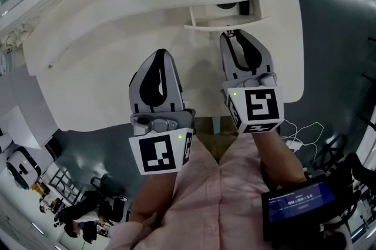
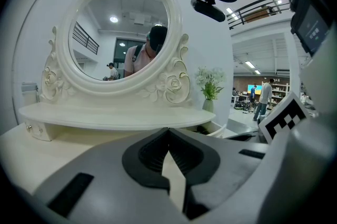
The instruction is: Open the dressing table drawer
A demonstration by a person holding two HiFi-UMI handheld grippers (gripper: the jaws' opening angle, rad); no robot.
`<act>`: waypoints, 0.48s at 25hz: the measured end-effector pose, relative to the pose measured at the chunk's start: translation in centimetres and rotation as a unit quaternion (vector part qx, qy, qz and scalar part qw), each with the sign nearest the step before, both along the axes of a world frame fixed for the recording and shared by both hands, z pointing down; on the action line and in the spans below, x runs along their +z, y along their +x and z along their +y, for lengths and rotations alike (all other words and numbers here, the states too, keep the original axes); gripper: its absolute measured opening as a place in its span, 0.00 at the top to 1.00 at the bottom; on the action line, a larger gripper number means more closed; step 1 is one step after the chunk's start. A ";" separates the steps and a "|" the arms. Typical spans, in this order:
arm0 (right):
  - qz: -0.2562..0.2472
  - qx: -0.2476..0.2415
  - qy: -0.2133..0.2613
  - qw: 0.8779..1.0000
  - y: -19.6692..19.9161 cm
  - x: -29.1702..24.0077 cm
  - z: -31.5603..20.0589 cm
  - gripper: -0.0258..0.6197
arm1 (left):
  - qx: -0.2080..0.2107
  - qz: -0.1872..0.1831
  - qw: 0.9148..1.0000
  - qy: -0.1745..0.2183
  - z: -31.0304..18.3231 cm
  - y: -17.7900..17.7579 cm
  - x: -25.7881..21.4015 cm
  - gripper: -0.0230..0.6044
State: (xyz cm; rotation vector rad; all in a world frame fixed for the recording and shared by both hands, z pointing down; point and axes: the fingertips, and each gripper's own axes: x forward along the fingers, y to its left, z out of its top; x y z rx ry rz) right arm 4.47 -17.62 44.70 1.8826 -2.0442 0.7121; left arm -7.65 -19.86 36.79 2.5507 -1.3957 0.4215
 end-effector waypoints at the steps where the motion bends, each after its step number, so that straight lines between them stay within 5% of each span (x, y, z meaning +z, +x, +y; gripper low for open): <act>1: 0.000 0.000 0.000 1.000 0.0 0.0 0.0 0.79 | 0.000 0.000 1.000 0.000 0.0 0.0 0.0 0.93; 12: -0.001 0.000 0.000 1.000 -0.1 0.0 0.1 0.79 | 0.003 0.001 1.000 0.001 0.0 0.2 0.0 0.93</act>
